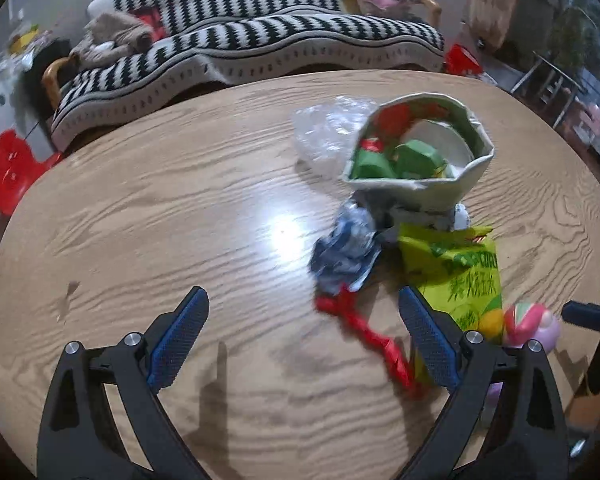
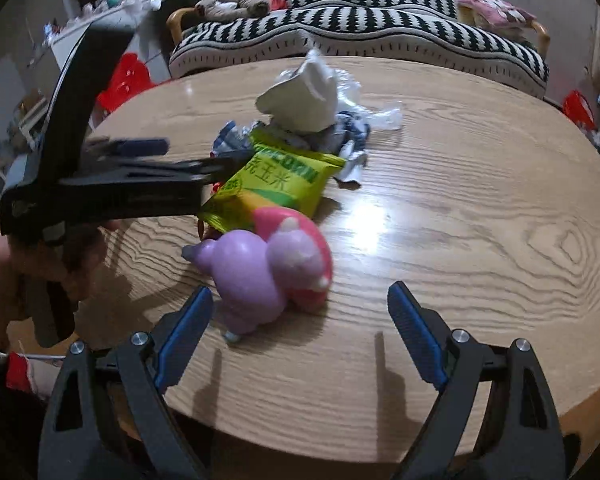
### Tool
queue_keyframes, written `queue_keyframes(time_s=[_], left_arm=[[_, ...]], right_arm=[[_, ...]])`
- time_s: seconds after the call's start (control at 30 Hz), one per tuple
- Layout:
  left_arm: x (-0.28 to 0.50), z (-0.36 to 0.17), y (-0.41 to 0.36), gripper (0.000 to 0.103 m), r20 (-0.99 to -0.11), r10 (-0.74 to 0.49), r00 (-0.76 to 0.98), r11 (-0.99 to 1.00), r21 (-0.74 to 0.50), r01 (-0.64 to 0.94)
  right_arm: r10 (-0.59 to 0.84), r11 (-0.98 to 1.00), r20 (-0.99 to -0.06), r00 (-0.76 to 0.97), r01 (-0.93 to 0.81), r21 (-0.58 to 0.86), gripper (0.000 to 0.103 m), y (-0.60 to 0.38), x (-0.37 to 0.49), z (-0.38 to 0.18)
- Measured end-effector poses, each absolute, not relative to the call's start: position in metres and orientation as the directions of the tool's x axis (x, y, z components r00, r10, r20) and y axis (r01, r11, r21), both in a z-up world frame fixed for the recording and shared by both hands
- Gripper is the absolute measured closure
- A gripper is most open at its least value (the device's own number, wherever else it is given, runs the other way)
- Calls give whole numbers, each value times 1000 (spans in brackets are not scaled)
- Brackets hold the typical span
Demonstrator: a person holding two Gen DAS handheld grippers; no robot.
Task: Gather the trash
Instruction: 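Grasp the crumpled foil wrapper with the left tool while the right tool grasps the pink toy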
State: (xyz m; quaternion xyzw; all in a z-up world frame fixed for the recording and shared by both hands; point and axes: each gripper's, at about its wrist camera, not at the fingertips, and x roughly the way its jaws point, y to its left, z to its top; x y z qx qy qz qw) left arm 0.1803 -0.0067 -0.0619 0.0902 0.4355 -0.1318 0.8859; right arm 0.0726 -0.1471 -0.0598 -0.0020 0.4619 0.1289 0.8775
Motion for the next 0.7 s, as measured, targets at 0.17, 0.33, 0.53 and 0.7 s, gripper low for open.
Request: queue_keyframes(time_s=[0.17, 0.33, 0.53, 0.7], left_arm=[[195, -66, -11, 12, -785, -171, 596, 956, 14, 293], [206, -68, -8, 54, -780, -216, 587, 953, -36, 302], [192, -48, -9, 77, -748, -230, 622, 946, -22, 323], [181, -29, 1, 78, -735, -232, 637, 951, -35, 306]], right_arm=[[209, 964, -809, 549, -254, 76, 24, -133, 75, -67], [199, 959, -807, 557, -282, 42, 42, -120, 75, -68], [225, 960, -770, 597, -273, 68, 45, -128, 63, -47], [229, 964, -753, 617, -249, 90, 45, -141, 55, -34]])
